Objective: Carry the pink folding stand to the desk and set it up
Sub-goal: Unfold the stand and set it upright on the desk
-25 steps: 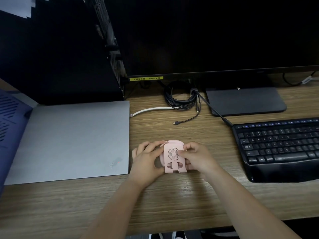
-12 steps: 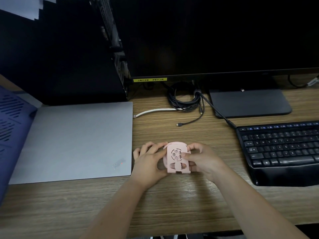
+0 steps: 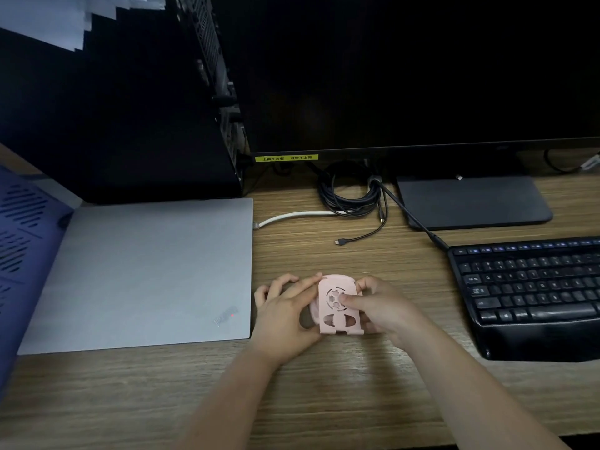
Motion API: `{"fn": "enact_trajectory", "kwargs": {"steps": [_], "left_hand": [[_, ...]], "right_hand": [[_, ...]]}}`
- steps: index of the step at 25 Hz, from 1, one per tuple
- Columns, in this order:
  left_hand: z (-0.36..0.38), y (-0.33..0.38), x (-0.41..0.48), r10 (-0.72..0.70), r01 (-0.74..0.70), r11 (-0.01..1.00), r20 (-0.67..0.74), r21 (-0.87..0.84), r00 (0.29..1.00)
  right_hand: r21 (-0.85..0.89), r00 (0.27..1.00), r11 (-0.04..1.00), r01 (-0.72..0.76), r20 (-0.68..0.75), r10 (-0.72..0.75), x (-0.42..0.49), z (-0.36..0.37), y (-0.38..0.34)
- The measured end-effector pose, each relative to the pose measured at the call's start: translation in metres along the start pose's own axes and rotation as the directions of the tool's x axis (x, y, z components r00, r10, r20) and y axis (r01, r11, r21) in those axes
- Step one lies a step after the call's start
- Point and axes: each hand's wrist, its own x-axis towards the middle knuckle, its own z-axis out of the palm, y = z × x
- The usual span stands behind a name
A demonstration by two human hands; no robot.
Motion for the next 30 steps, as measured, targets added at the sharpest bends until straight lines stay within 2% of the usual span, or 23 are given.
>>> {"fn": "enact_trajectory", "kwargs": {"steps": [3, 7, 12, 16, 18, 22, 26, 28, 30], "left_hand": [[0.002, 0.002, 0.001, -0.028, 0.027, 0.999, -0.037, -0.019, 0.999], [0.004, -0.002, 0.002, -0.007, 0.007, 1.000, 0.002, 0.021, 1.000], [-0.001, 0.001, 0.003, -0.002, 0.001, 0.999, 0.031, 0.054, 1.000], [0.000, 0.000, 0.003, -0.009, 0.009, 0.999, 0.017, 0.036, 1.000], [0.000, 0.000, 0.004, -0.003, 0.003, 0.999, 0.010, 0.052, 1.000], [0.004, -0.003, 0.004, 0.019, -0.019, 0.998, -0.008, 0.052, 1.000], [0.005, -0.001, 0.003, 0.002, -0.001, 1.000, -0.029, 0.029, 1.000], [0.004, -0.001, 0.003, 0.004, -0.003, 1.000, -0.036, 0.022, 0.999], [0.005, -0.002, 0.003, 0.006, -0.005, 1.000, -0.042, 0.026, 0.999]], "right_hand": [[0.004, 0.999, 1.000, -0.022, 0.023, 0.022, -0.001, 0.000, -0.002], [-0.016, 0.999, 0.999, -0.036, 0.033, 0.036, -0.002, -0.001, -0.009], [0.012, 0.983, 0.992, -0.126, 0.133, 0.123, -0.004, -0.006, -0.031], [-0.035, 0.970, 0.991, -0.127, 0.206, 0.132, -0.003, -0.011, -0.034], [-0.031, 0.970, 0.997, -0.073, 0.230, 0.078, -0.006, -0.014, -0.029], [-0.040, 0.967, 0.988, 0.148, 0.214, -0.136, -0.012, -0.023, -0.023], [0.012, 0.909, 0.925, 0.379, 0.181, -0.375, -0.024, -0.024, -0.008], [0.060, 0.905, 0.913, 0.404, 0.123, -0.408, -0.029, -0.023, 0.001], [0.108, 0.927, 0.937, 0.333, 0.146, -0.346, -0.031, -0.021, 0.008]]}}
